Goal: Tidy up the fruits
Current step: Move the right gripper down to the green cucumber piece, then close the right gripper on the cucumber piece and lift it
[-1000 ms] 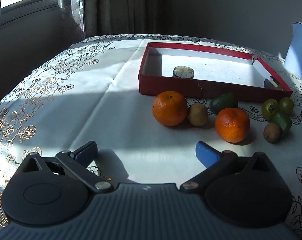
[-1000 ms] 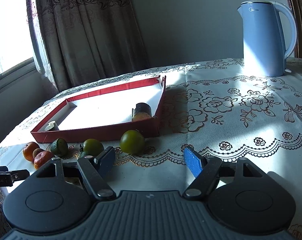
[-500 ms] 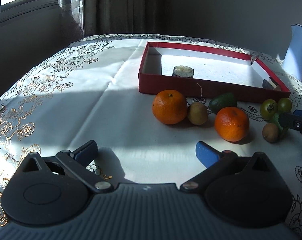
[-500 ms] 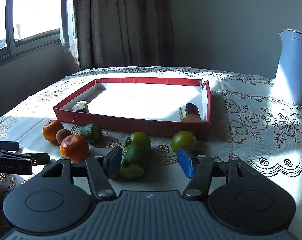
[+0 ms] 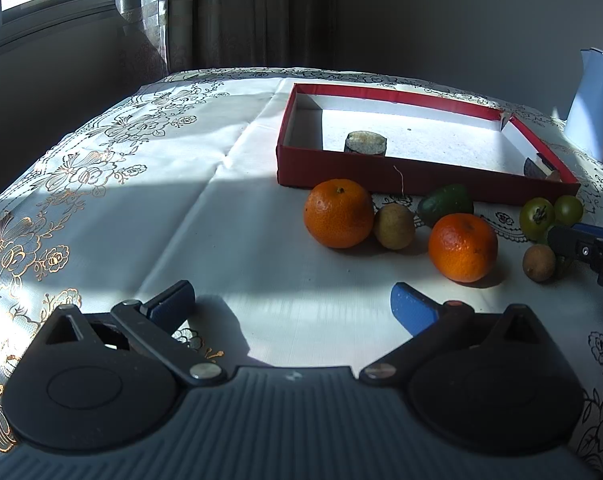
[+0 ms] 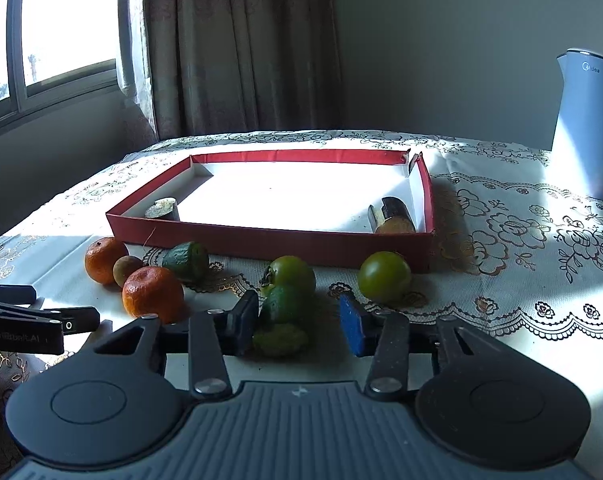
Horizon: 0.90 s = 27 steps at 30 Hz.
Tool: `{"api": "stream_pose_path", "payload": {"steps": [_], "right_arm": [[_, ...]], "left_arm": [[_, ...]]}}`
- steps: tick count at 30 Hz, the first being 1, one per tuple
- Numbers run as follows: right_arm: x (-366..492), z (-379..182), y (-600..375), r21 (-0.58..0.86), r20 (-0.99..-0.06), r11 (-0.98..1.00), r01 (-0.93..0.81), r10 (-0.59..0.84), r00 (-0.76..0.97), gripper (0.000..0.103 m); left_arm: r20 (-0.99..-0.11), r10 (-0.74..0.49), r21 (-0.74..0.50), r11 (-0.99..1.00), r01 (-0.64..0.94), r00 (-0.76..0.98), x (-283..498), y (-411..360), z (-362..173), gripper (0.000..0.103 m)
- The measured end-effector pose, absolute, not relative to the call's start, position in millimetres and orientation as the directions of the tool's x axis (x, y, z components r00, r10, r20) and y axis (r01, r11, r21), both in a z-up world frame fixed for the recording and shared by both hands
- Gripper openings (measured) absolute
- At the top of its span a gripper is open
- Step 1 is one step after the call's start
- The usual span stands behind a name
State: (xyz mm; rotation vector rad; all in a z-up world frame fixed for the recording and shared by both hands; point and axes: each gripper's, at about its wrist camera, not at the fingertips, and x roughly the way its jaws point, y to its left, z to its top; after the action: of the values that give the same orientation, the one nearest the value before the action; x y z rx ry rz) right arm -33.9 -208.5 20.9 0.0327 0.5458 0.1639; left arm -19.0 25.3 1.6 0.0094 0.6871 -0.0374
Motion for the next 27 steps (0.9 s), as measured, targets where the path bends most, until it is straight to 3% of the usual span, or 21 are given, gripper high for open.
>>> {"api": "stream_pose_path", "payload": {"steps": [6, 18, 27], "right_arm": [[-33.4, 20.6, -211.3, 0.116, -0.515, 0.981, -0.156, 0.194, 0.835, 0.03], [-19.2, 11.7, -239.0, 0.335, -0.529, 0.936, -0.113, 0.285, 0.799, 0.032], [-25.4, 13.5, -237.5, 0.346, -0.504, 0.927, -0.145, 0.314, 0.805, 0.031]], "left_arm": [[-0.634, -0.03, -0.002, 0.999, 0.037, 0.772, -19.1, 25.0, 1.5, 0.103], [-0.634, -0.03, -0.001, 0.999, 0.037, 0.772, -18.9, 24.6, 1.5, 0.103], [-0.634, -0.03, -0.001, 0.999, 0.037, 0.773, -19.2, 24.7, 1.5, 0.103]]}}
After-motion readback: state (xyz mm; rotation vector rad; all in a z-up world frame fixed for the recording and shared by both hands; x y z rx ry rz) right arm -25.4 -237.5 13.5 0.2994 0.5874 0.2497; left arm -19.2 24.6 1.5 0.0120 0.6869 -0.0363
